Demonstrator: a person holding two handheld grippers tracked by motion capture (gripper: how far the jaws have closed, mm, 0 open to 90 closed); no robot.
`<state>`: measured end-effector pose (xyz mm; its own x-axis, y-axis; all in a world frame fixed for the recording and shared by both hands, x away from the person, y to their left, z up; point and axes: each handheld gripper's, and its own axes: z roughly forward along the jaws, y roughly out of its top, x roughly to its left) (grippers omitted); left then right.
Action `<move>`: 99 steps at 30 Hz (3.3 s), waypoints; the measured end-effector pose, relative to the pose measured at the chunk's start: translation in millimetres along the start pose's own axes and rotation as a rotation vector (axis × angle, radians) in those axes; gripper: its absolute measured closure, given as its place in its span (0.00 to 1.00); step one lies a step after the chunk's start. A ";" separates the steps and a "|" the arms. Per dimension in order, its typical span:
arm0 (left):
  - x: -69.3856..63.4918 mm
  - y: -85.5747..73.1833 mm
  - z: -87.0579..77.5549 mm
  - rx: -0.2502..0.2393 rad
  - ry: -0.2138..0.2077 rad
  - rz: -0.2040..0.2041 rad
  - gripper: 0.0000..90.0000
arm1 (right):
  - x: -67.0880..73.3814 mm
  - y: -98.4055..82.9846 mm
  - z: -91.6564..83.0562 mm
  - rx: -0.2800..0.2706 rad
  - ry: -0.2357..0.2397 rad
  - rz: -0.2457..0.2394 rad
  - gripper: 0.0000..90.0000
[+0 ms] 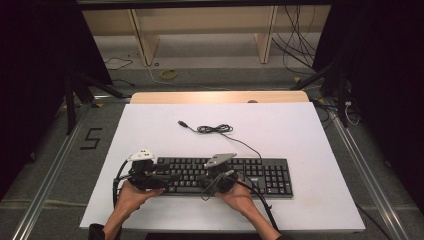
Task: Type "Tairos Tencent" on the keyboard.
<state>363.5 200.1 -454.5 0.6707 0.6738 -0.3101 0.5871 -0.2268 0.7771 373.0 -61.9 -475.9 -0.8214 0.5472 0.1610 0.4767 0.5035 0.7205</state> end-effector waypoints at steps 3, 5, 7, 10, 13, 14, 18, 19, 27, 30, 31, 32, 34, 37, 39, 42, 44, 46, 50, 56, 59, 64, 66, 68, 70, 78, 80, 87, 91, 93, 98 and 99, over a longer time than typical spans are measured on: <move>0.3 -0.9 -0.3 0.000 0.001 -0.004 0.36 | 0.6 -0.5 2.1 0.005 0.000 -0.006 1.00; 0.6 -1.2 -0.3 -0.001 0.000 -0.006 0.36 | 0.9 -1.3 4.0 0.015 -0.005 -0.007 1.00; 0.7 -1.2 -0.3 0.000 0.000 -0.005 0.37 | 0.2 -2.7 6.4 0.021 -0.008 -0.013 1.00; 0.9 -0.9 -0.5 0.001 0.001 -0.003 0.37 | 0.1 -3.9 6.7 0.014 -0.006 -0.005 1.00; 1.2 -1.2 -0.3 0.002 0.001 -0.003 0.37 | 1.9 -4.3 6.6 0.014 -0.015 -0.013 1.00; 1.2 -1.3 0.1 0.004 0.001 -0.004 0.37 | 2.1 -4.3 6.5 0.014 -0.016 -0.011 1.00; 1.1 -1.7 1.7 0.013 0.001 0.001 0.38 | -0.1 -3.7 2.5 -0.007 0.020 0.021 0.94; 1.0 -1.7 1.9 0.014 0.001 0.001 0.38 | -0.5 -3.0 -0.6 -0.024 0.029 0.032 0.93; -0.2 -1.9 3.8 0.029 -0.001 0.018 0.40 | -5.1 -3.6 -21.8 -0.085 0.027 0.044 0.83; -0.6 -1.9 4.1 0.032 -0.007 0.018 0.42 | -5.6 -4.2 -27.5 -0.098 0.028 0.038 0.77; -0.6 -1.9 4.3 0.036 -0.006 0.023 0.42 | -5.6 -4.3 -29.0 -0.098 0.027 0.042 0.74; -0.7 -2.0 4.6 0.038 -0.007 0.024 0.42 | -6.1 -4.3 -30.0 -0.099 0.025 0.044 0.72; -1.1 -1.9 4.7 0.045 -0.007 0.030 0.44 | -7.3 -4.4 -32.2 -0.102 0.026 0.046 0.69; -1.2 -1.2 5.0 0.057 -0.003 0.038 0.47 | -8.5 -4.9 -34.5 -0.102 0.026 0.056 0.62; -1.4 -0.9 5.3 0.065 -0.002 0.034 0.49 | -9.7 -5.9 -35.0 -0.103 0.024 0.057 0.59; -2.9 -0.4 5.9 0.080 0.003 0.046 0.52 | -11.0 -7.0 -37.5 -0.110 0.024 0.059 0.56; -3.6 0.1 6.2 0.084 0.008 0.059 0.54 | -12.0 -7.7 -40.4 -0.117 0.024 0.059 0.55; -4.8 0.4 6.5 0.085 0.006 0.063 0.57 | -13.0 -8.7 -43.2 -0.125 0.020 0.062 0.54; -5.7 0.9 6.9 0.100 0.007 0.070 0.63 | -15.9 -11.5 -48.1 -0.129 0.014 0.073 0.51; -6.8 1.5 9.0 0.134 0.001 0.074 0.75 | -19.5 -14.6 -52.2 -0.140 0.010 0.088 0.49; -8.0 2.5 10.0 0.146 -0.003 0.087 0.79 | -19.5 -15.6 -53.8 -0.145 0.010 0.087 0.48; -9.1 3.3 12.6 0.172 -0.006 0.107 0.88 | -20.3 -18.7 -56.4 -0.147 0.007 0.093 0.47; -9.9 3.4 14.3 0.180 -0.006 0.115 0.91 | -20.7 -20.0 -57.5 -0.150 0.004 0.094 0.47; -10.1 3.4 16.0 0.186 -0.007 0.119 0.94 | -20.7 -20.8 -59.1 -0.151 0.002 0.096 0.46; -10.4 3.1 17.4 0.197 -0.010 0.126 0.96 | -20.8 -21.8 -60.1 -0.155 0.009 0.096 0.45; -11.7 4.4 24.4 0.214 -0.012 0.145 0.99 | -17.9 -24.2 -61.5 -0.156 0.009 0.086 0.42; -12.4 4.2 27.7 0.220 -0.010 0.149 0.99 | -17.3 -24.7 -61.9 -0.155 0.008 0.086 0.42; -11.4 2.9 33.7 0.245 0.001 0.155 0.99 | -16.6 -26.3 -64.9 -0.158 0.007 0.083 0.41; -10.1 1.8 37.3 0.258 0.005 0.159 0.99 | -16.3 -27.7 -65.3 -0.160 0.004 0.080 0.41; -9.5 1.5 38.4 0.259 0.005 0.154 0.99 | -15.9 -28.3 -65.5 -0.159 0.004 0.079 0.40; -10.2 0.7 40.6 0.269 0.011 0.153 0.99 | -15.1 -29.3 -66.3 -0.158 0.008 0.078 0.39; -9.3 -0.2 41.1 0.273 0.010 0.163 0.99 | -15.1 -29.5 -66.5 -0.159 0.007 0.078 0.39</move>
<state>375.8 165.0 -474.2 0.7623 0.6194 -0.1876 0.5732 -0.5117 0.6400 350.5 -129.5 -454.7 -0.7861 0.5756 0.2253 0.4844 0.3473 0.8029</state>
